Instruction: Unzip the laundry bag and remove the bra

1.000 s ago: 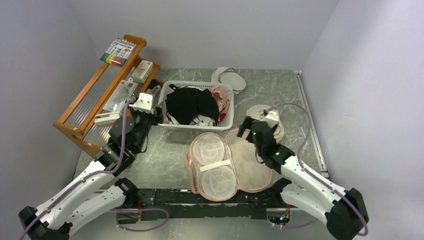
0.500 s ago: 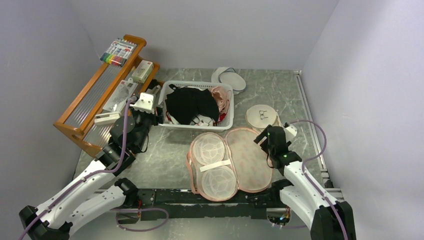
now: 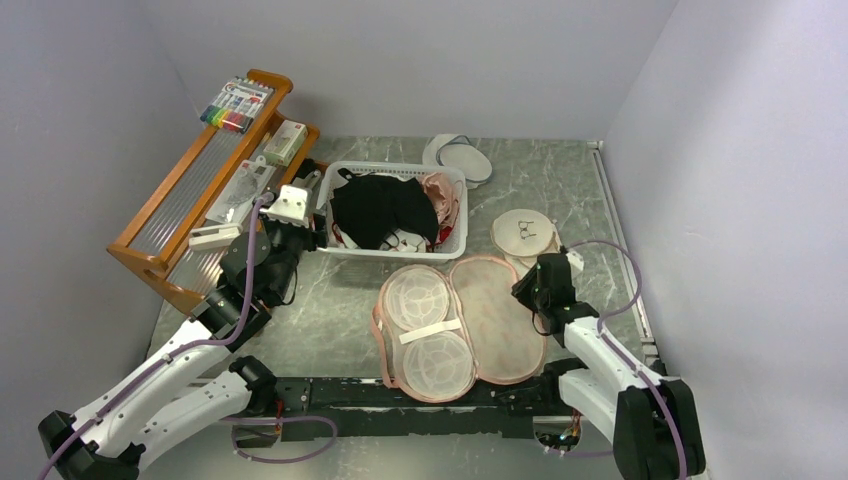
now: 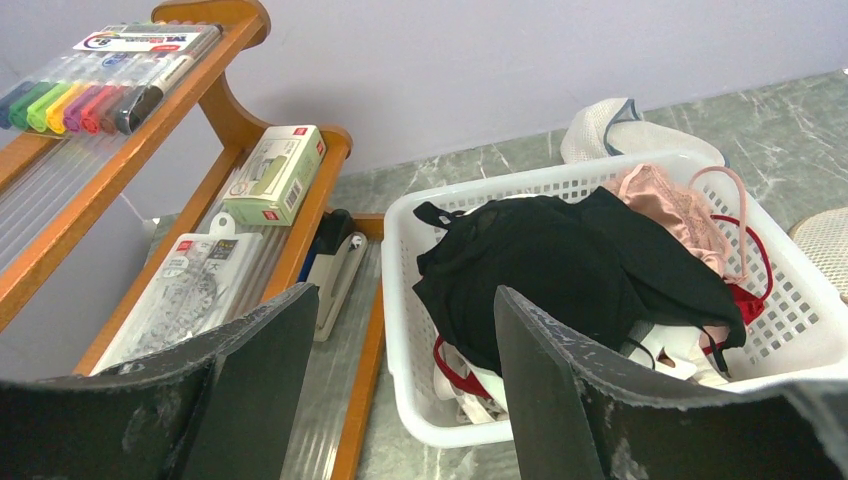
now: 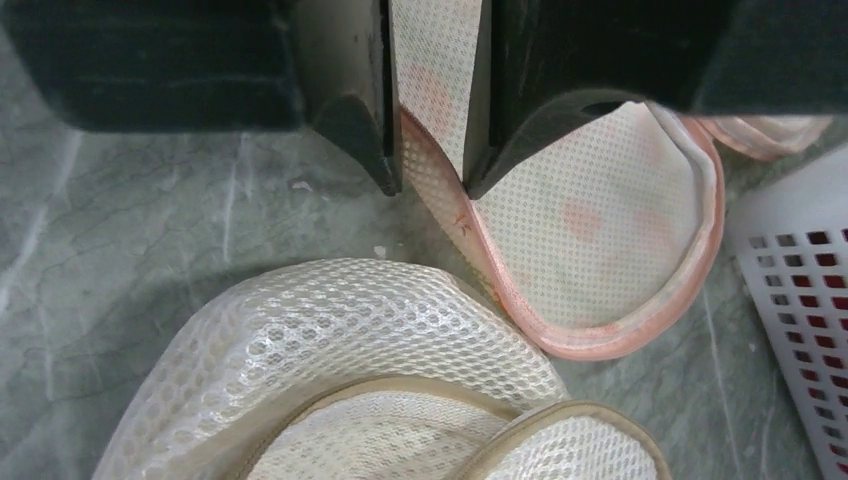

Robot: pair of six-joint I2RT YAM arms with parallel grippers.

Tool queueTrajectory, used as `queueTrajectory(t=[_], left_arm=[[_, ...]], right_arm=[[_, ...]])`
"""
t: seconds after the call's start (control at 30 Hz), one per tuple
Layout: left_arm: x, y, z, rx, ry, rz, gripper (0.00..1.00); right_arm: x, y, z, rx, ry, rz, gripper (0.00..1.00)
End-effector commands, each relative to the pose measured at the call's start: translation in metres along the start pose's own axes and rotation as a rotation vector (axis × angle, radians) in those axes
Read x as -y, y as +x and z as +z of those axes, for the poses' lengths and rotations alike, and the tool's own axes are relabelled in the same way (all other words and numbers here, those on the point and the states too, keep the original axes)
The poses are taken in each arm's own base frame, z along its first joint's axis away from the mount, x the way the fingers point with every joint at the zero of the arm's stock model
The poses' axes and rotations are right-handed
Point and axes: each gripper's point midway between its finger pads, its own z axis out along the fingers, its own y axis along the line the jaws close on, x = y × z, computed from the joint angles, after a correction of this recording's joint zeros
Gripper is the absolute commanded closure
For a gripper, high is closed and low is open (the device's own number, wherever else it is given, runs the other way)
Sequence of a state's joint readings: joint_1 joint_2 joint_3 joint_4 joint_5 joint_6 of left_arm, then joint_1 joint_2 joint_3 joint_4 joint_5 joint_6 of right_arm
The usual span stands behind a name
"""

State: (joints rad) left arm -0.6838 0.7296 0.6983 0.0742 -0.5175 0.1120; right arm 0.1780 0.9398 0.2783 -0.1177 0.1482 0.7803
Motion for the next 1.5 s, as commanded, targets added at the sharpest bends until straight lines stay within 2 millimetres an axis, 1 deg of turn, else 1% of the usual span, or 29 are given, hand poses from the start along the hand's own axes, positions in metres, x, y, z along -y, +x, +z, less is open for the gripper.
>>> queueTrajectory(t=[0.0,0.07,0.17,0.27,0.33,0.43,0.53,0.67,0.8,0.97,1.07,1.13,1.2,1.3,1.33,1.4,1.47], left_arm=[[-0.003,-0.013,0.0,0.026,-0.008,-0.022,0.24],[-0.003,-0.013,0.001,0.026,-0.008,-0.023,0.24],[-0.002,-0.013,0.001,0.024,-0.002,-0.024,0.24],[-0.002,-0.013,0.001,0.024,-0.001,-0.024,0.24],[-0.002,-0.013,0.001,0.024,-0.003,-0.024,0.24],[-0.002,-0.013,0.001,0.025,-0.003,-0.025,0.24],[-0.002,-0.012,0.001,0.023,-0.003,-0.024,0.24],[-0.001,-0.011,0.002,0.018,-0.001,-0.022,0.24],[0.0,-0.01,0.003,0.012,0.001,-0.02,0.24],[0.0,-0.01,0.003,0.012,0.002,-0.022,0.24],[0.001,-0.009,0.003,0.008,0.003,-0.02,0.24],[0.001,-0.008,0.004,0.004,0.003,-0.017,0.24],[0.001,-0.007,0.004,0.002,0.002,-0.017,0.24],[0.002,-0.005,0.005,-0.004,0.004,-0.015,0.24],[0.003,-0.005,0.006,-0.006,0.004,-0.013,0.24],[0.002,-0.003,0.006,-0.011,0.0,-0.01,0.24],[0.001,-0.004,0.006,-0.011,-0.004,-0.009,0.24]], right_arm=[[-0.015,-0.012,-0.004,0.033,-0.069,-0.016,0.82],[-0.021,-0.019,-0.01,0.051,-0.09,-0.022,1.0],[-0.032,-0.036,-0.024,0.097,-0.126,-0.017,1.0],[-0.052,-0.049,-0.041,0.125,-0.214,-0.032,1.0],[-0.069,-0.053,-0.052,0.118,-0.288,-0.043,1.0],[-0.094,-0.051,-0.067,0.06,-0.407,-0.065,1.0],[-0.121,-0.04,-0.082,-0.032,-0.557,-0.085,1.0],[-0.15,-0.02,-0.105,-0.153,-0.732,-0.093,1.0],[-0.168,0.004,-0.123,-0.256,-0.819,-0.098,1.0],[-0.183,0.047,-0.143,-0.377,-0.938,-0.115,1.0],[-0.186,0.076,-0.148,-0.459,-1.019,-0.116,1.0],[-0.191,0.089,-0.149,-0.488,-1.055,-0.123,1.0],[-0.201,0.097,-0.15,-0.489,-1.089,-0.141,1.0],[-0.226,0.101,-0.149,-0.474,-1.122,-0.144,1.0],[-0.234,0.106,-0.149,-0.479,-1.125,-0.145,1.0],[-0.246,0.112,-0.14,-0.455,-1.091,-0.125,1.0],[-0.254,0.119,-0.129,-0.401,-1.039,-0.125,1.0]])
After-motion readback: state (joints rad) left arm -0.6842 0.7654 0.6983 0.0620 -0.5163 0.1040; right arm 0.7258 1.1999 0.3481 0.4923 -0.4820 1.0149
